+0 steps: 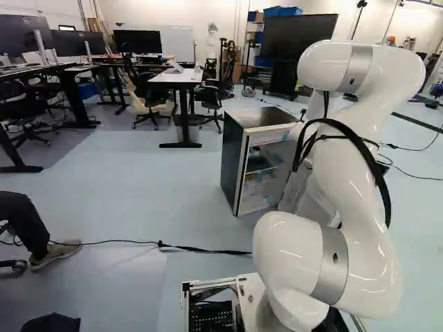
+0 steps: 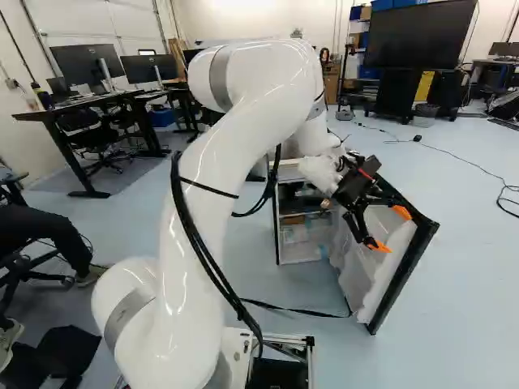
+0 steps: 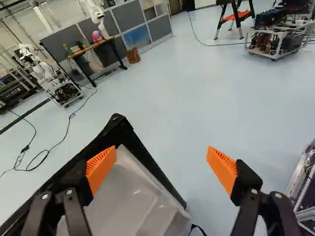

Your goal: Open the fridge door

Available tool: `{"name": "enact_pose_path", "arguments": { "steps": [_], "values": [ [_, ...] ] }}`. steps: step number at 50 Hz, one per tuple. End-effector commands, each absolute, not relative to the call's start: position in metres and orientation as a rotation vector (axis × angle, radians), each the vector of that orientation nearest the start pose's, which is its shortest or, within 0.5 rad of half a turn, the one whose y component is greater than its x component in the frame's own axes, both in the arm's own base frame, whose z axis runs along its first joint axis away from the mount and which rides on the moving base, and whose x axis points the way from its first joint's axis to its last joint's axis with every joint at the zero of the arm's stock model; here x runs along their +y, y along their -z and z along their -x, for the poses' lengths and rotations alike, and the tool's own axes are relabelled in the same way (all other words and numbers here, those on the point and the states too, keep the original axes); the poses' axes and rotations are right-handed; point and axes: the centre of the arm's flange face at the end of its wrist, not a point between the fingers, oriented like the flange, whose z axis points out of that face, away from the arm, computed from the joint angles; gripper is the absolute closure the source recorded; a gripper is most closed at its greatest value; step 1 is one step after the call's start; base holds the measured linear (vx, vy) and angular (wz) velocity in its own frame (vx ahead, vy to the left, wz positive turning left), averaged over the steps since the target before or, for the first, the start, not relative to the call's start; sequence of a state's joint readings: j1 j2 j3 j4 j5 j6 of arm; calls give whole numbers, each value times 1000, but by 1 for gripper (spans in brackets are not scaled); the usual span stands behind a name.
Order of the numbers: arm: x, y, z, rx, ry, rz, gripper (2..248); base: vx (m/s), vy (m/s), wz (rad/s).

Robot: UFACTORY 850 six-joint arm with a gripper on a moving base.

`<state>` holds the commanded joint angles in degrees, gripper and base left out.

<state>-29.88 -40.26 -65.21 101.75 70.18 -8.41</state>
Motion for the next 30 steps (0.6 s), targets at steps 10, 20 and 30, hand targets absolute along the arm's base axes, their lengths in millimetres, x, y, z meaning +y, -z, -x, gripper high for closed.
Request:
{"name": "enact_pose_path", "arguments": {
  "steps": [10,20,30],
  "values": [
    [-333,-304,-440,-1903,-873,-787,3,0,0,0],
    [-312,-305,-433,-1853,-899,-869,3,0,0,0],
    [-292,-306,-424,-1800,-926,-951,3,0,0,0]
  ]
}}
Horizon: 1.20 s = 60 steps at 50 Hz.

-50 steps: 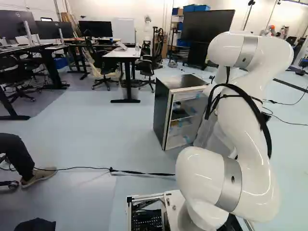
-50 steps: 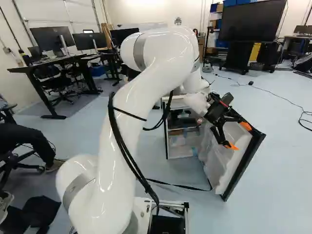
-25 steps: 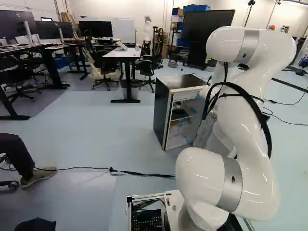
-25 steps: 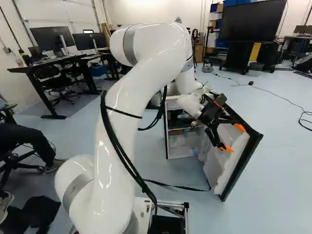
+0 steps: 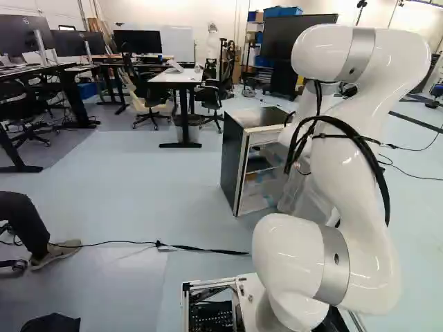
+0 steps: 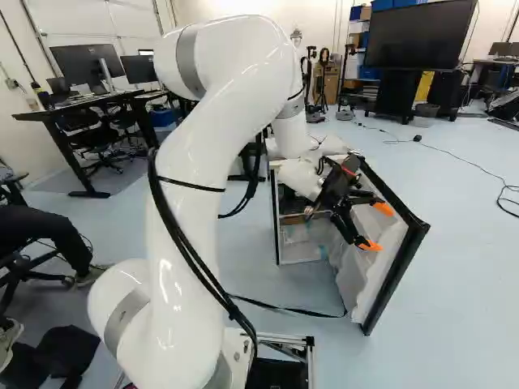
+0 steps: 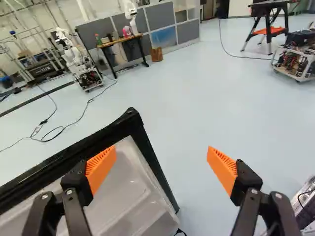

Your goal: Open the fridge door

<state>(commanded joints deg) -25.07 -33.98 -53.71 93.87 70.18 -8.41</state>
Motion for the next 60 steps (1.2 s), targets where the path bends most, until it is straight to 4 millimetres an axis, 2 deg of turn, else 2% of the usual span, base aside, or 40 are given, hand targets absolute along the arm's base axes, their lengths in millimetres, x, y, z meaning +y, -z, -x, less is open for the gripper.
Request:
{"name": "enact_pose_path", "arguments": {
  "steps": [60],
  "values": [
    [-169,-314,-368,-1441,-1126,-1440,3,0,0,0]
  ]
}}
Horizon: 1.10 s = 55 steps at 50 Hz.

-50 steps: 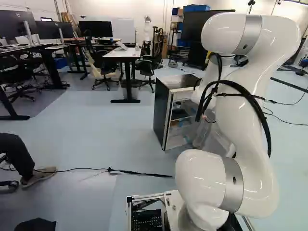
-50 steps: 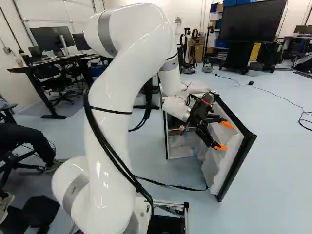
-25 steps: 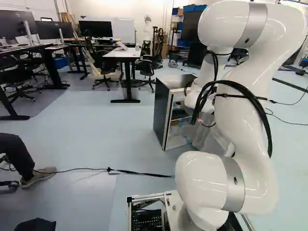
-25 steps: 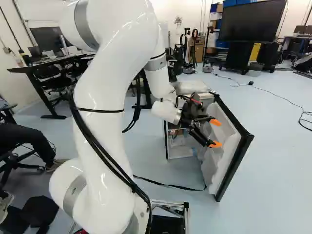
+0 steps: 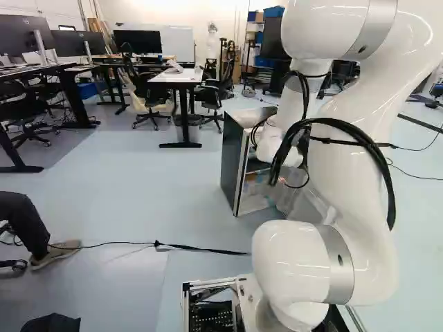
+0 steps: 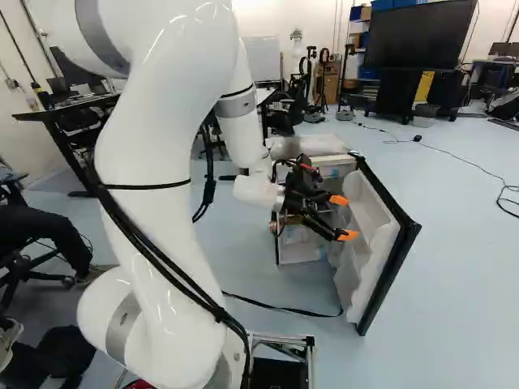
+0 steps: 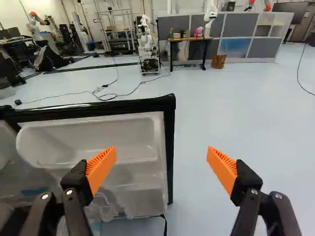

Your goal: Open the fridge door

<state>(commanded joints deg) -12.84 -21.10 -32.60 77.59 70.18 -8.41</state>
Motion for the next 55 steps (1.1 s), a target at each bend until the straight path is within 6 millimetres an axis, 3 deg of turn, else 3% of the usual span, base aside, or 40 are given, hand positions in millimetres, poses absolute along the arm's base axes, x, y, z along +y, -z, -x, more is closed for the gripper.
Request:
{"name": "enact_pose_path", "arguments": {
  "steps": [55],
  "values": [
    [-156,-322,-365,-1373,-1213,-1548,3,0,0,0]
  ]
}}
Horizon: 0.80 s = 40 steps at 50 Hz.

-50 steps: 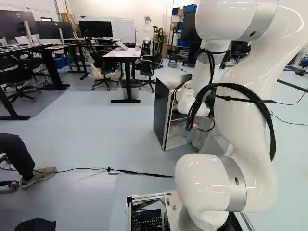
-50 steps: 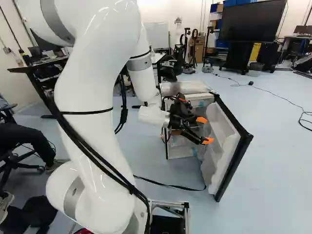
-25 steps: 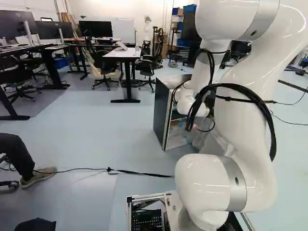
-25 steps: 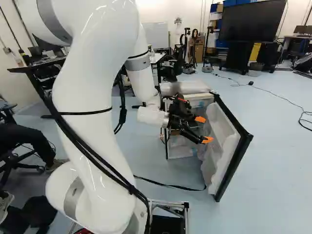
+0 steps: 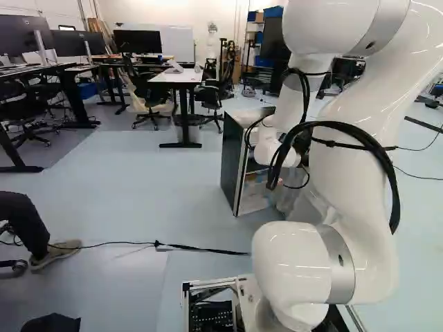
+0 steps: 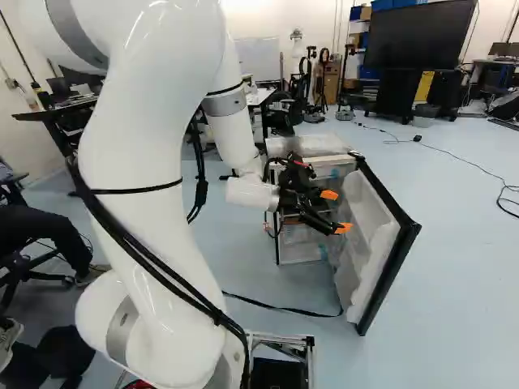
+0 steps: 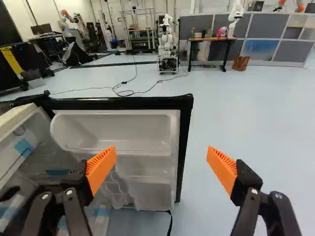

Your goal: Open the fridge door

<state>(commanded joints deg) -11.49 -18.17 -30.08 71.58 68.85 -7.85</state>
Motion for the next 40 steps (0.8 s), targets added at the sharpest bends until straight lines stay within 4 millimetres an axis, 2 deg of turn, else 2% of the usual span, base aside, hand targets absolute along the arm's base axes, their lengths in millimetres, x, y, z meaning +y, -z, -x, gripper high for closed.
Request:
{"name": "enact_pose_path", "arguments": {
  "steps": [40],
  "values": [
    [-125,-343,-359,-1188,-1418,-1806,3,0,0,0]
  ]
}}
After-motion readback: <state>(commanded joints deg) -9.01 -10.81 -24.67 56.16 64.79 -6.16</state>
